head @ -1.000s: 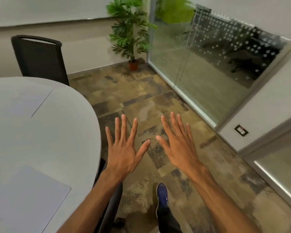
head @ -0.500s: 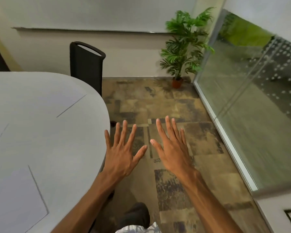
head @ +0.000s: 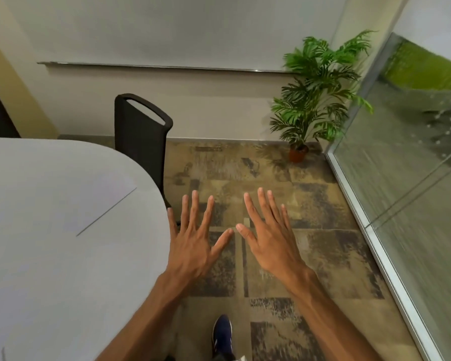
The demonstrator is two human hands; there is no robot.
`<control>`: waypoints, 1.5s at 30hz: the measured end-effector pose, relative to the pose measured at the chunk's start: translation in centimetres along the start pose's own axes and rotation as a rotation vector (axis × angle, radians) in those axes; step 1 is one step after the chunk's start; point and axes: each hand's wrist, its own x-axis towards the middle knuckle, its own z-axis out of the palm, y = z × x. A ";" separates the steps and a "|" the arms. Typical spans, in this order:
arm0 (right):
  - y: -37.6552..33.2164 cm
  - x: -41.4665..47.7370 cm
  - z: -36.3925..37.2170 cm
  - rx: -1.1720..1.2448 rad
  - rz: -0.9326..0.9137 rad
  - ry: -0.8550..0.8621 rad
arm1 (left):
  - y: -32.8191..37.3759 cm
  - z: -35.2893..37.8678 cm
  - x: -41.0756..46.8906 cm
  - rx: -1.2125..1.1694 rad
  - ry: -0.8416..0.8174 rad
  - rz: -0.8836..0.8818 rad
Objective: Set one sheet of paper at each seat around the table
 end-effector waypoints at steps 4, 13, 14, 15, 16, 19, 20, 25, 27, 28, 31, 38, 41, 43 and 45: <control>1.1 8.4 0.6 -0.015 -0.017 -0.012 | -2.2 0.4 8.2 -0.012 -0.011 -0.003; 4.3 24.7 2.7 -0.005 -0.058 -0.026 | -5.9 1.4 23.2 0.024 -0.028 -0.063; 4.8 26.7 3.1 -0.008 -0.063 -0.031 | -6.3 1.7 24.9 0.028 -0.027 -0.067; 5.3 28.8 3.5 -0.011 -0.069 -0.036 | -6.7 2.1 26.7 0.031 -0.022 -0.071; 5.9 30.8 3.9 -0.010 -0.077 -0.040 | -7.2 2.4 28.5 0.032 -0.017 -0.074; 7.6 37.7 5.1 0.002 -0.106 -0.040 | -8.6 3.5 34.8 0.027 0.010 -0.095; 8.2 40.2 5.4 0.011 -0.119 -0.039 | -9.0 3.7 37.0 0.018 0.026 -0.105; 10.4 51.7 6.1 0.031 -0.202 -0.063 | -10.8 4.6 46.9 0.025 0.062 -0.181; 10.9 55.9 6.2 0.036 -0.236 -0.073 | -11.7 5.0 50.4 0.036 0.087 -0.229; 11.1 58.1 6.3 0.031 -0.255 -0.080 | -12.2 5.0 52.2 0.028 0.090 -0.254; 11.5 63.9 6.7 0.050 -0.301 -0.100 | -13.7 5.4 56.5 0.022 0.114 -0.296; 10.5 77.6 9.6 0.075 -0.390 -0.142 | -19.3 6.2 65.8 0.063 0.142 -0.429; 9.1 83.5 11.6 0.079 -0.422 -0.158 | -22.9 6.7 70.1 0.095 0.158 -0.476; 7.9 87.8 12.9 0.062 -0.450 -0.167 | -25.8 7.1 73.1 0.101 0.167 -0.513; 6.4 92.1 14.0 0.056 -0.480 -0.184 | -28.5 7.1 76.0 0.091 0.169 -0.554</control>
